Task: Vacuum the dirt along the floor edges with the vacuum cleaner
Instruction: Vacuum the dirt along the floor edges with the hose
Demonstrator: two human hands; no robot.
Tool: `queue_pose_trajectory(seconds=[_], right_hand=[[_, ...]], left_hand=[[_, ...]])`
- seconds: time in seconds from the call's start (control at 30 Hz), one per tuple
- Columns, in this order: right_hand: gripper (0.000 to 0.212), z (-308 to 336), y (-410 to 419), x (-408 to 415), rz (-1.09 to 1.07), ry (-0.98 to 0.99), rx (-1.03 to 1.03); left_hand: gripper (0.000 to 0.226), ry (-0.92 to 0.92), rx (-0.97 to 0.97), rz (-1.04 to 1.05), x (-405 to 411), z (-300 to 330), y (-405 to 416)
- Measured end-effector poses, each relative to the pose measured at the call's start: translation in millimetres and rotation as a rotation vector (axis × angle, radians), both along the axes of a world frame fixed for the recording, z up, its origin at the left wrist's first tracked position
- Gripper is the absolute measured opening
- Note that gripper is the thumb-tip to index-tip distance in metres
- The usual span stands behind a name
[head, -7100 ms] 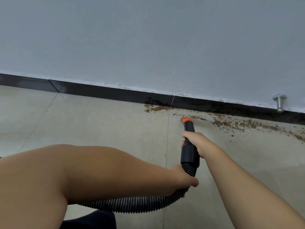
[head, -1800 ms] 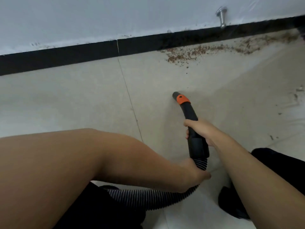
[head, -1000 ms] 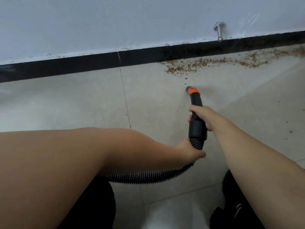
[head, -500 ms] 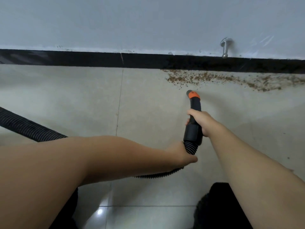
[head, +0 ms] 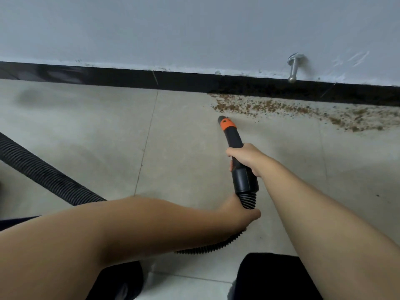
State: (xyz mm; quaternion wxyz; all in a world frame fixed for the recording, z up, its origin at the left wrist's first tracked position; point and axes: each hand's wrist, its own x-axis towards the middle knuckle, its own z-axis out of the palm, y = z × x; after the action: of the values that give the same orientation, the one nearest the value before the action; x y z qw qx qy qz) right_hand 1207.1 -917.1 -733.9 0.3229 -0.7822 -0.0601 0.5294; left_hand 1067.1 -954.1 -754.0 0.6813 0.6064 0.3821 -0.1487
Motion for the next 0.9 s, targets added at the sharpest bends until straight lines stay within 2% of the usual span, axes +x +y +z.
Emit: queue_pose_trajectory(seconds=[0.27,0.47,0.57,0.73,0.9], right_hand=[[0.011,-4.5,-15.4,-8.9,-0.082,-0.039,0.001],[0.016,-1.9,-53.1,6.8,-0.303,-0.054,-0.047],[0.02,0.1,-56.7,16.1,-0.369,-0.059,-0.05],[0.022,0.4,-34.9,16.5,-0.347,-0.062,-0.027],[0.02,-1.0,-6.0,2.4,-0.17,-0.038,-0.029]], left_hand=[[0.028,-0.101,-0.012,-0.069,-15.3,-5.9,-3.2],[0.023,-0.141,0.026,-0.236,-6.2,-1.0,-12.8],[0.021,-0.116,0.008,-0.244,4.1,3.3,-12.2],[0.017,-0.07,0.016,-0.173,6.6,4.3,0.8],[0.018,-0.06,0.004,-0.065,-6.4,1.1,10.6]])
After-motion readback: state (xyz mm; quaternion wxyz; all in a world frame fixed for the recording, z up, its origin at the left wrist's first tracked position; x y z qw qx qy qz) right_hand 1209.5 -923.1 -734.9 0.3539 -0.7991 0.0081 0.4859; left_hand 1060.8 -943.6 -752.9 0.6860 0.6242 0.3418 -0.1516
